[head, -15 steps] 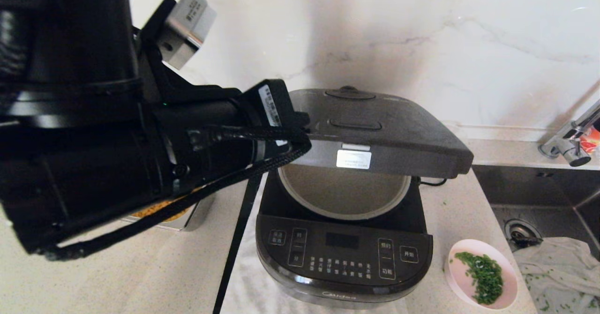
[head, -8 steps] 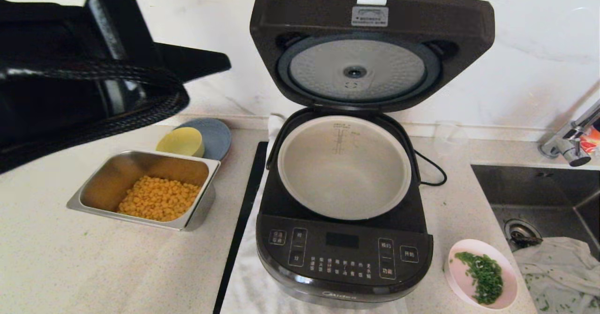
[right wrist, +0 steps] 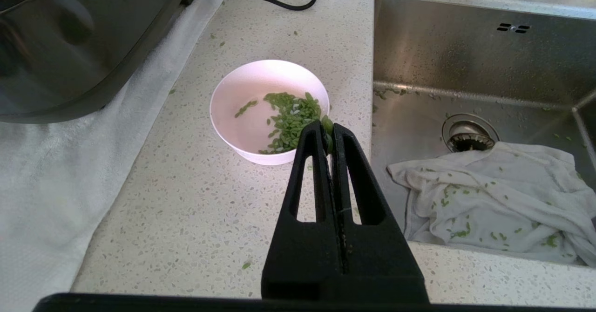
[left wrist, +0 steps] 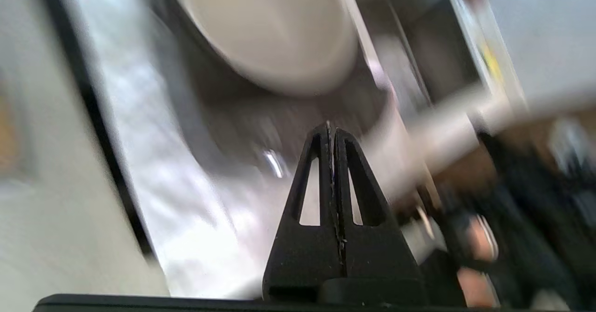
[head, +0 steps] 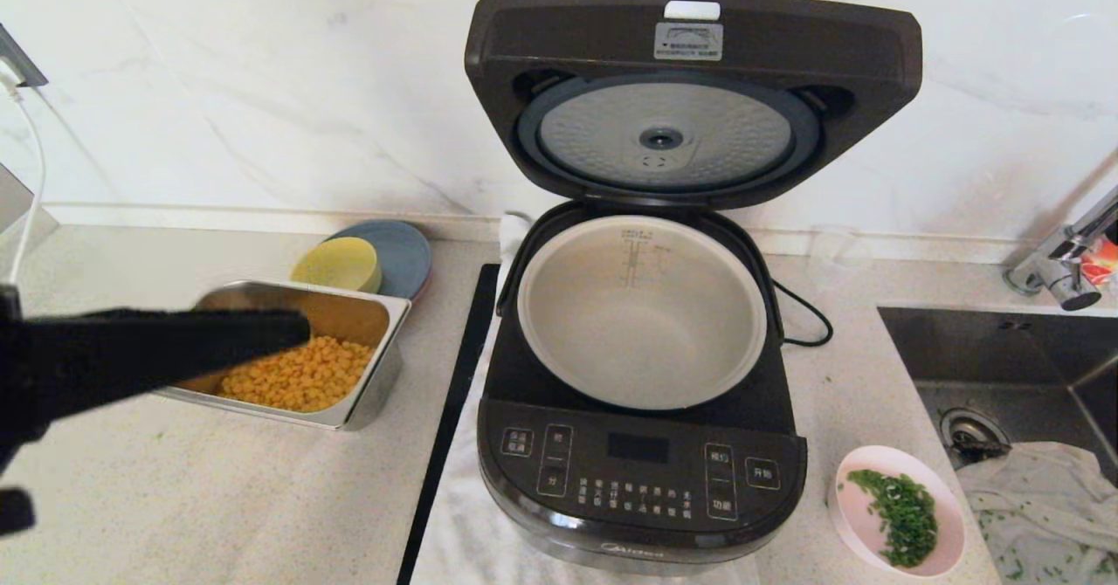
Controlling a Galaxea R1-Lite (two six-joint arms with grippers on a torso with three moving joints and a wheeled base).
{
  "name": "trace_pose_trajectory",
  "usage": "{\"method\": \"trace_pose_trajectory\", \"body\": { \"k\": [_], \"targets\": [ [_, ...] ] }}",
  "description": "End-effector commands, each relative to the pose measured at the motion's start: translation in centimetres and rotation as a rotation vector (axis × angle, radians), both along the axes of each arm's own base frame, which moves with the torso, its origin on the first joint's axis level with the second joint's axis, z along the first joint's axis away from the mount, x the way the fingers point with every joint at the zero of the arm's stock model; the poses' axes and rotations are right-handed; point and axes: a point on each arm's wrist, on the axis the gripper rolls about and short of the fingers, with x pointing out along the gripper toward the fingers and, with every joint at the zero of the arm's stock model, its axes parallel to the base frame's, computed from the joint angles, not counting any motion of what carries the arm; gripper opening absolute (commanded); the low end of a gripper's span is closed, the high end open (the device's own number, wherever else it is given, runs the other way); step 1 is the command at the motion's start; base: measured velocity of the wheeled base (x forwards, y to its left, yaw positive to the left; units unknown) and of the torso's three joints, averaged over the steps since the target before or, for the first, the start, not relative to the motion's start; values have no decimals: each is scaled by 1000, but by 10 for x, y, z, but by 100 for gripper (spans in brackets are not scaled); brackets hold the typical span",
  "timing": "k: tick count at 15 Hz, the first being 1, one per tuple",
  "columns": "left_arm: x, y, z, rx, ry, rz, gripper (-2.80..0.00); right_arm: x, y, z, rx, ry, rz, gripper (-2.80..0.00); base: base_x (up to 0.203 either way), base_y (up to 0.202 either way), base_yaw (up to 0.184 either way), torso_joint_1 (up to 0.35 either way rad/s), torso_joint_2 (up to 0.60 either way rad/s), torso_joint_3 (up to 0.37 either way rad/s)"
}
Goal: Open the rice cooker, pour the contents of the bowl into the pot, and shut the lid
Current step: Open the rice cooker
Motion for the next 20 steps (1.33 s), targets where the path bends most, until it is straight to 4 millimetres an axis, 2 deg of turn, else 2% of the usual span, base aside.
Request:
{"method": "trace_pose_trajectory", "body": {
  "k": [1,4,8,10,16,20],
  "targets": [
    [-3,-1,-5,8,58,-106,-280,0,0,0,-1,0,0,-280,0,0,0,0,0,0],
    [21,-29,-16,63,107,-124,-280,0,0,0,-1,0,0,-280,0,0,0,0,0,0],
    [54,-72,-18,5,55,-140,-280,0,0,0,-1,0,0,-280,0,0,0,0,0,0],
    [60,-80,-10,-54,32,-132,-280,0,0,0,-1,0,2,-280,0,0,0,0,0,0],
    [86,-116,-13,-98,-32,-30,-280,0,0,0,-1,0,0,-280,0,0,0,0,0,0],
    [101,-137,-2,-176,-112,19,-280,0,0,0,-1,0,2,-280,0,0,0,0,0,0]
  ]
}}
